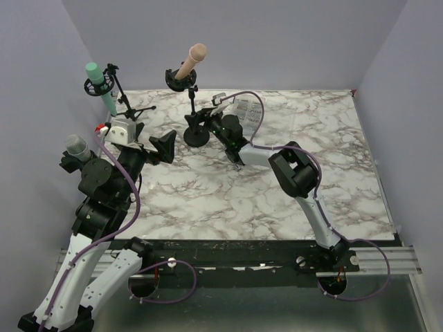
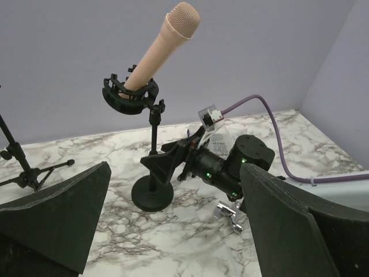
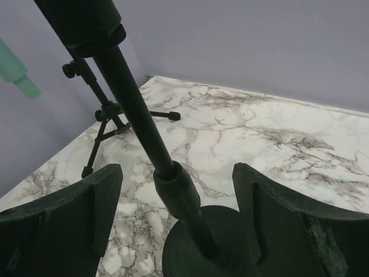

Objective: Remove the microphone from the stand

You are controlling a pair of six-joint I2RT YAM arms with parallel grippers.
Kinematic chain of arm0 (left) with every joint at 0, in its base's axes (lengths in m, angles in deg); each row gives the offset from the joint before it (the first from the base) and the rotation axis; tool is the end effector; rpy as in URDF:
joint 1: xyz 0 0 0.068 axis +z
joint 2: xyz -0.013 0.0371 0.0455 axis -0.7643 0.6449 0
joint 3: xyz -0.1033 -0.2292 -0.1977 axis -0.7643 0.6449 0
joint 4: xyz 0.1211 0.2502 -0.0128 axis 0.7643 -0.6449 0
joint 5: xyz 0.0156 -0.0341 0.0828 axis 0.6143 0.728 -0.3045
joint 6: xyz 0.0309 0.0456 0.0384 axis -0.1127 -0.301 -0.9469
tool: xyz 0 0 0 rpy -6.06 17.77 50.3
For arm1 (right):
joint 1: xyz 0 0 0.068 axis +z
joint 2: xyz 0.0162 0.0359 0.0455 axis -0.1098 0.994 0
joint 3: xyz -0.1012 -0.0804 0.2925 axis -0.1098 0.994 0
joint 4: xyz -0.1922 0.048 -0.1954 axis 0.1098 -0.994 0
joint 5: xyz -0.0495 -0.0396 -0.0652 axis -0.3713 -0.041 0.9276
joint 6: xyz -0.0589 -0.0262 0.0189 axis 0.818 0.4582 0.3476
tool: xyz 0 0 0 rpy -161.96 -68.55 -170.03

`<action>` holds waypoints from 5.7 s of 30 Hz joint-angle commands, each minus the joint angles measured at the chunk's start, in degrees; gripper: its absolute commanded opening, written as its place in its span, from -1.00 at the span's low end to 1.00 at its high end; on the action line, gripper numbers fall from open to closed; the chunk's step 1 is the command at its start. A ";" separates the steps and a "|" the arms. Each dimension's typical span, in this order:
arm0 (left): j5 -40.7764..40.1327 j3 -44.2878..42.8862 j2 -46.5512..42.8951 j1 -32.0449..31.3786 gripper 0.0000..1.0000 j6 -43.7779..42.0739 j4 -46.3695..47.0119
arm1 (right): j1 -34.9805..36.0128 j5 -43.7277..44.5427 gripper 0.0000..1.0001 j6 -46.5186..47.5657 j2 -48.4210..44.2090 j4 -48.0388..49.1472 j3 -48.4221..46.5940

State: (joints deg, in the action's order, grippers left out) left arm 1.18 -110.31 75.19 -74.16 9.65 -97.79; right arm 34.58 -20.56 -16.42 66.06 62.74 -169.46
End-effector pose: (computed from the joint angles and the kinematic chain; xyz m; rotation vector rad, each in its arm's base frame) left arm 0.1115 -0.0454 0.4624 0.1132 1.4124 -0.4237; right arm 0.4560 0.3937 0.2147 -0.3183 1.4431 0.7873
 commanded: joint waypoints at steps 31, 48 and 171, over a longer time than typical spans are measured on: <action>-0.51 0.75 0.44 1.38 0.97 0.10 1.05 | 1.60 -8.78 -0.65 3.04 2.17 -4.45 -1.38; -3.06 0.97 0.66 1.82 0.95 0.10 0.90 | 7.72 -11.33 -0.81 1.11 -11.84 -3.67 23.09; -2.55 1.12 1.42 1.86 0.97 1.42 0.74 | 17.63 23.11 -0.54 20.89 -61.77 8.24 38.38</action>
State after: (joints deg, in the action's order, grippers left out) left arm -1.68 -109.65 77.26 -72.67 11.29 -97.79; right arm 51.87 -10.00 -4.27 8.33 71.97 -134.33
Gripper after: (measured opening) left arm 0.980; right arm 0.441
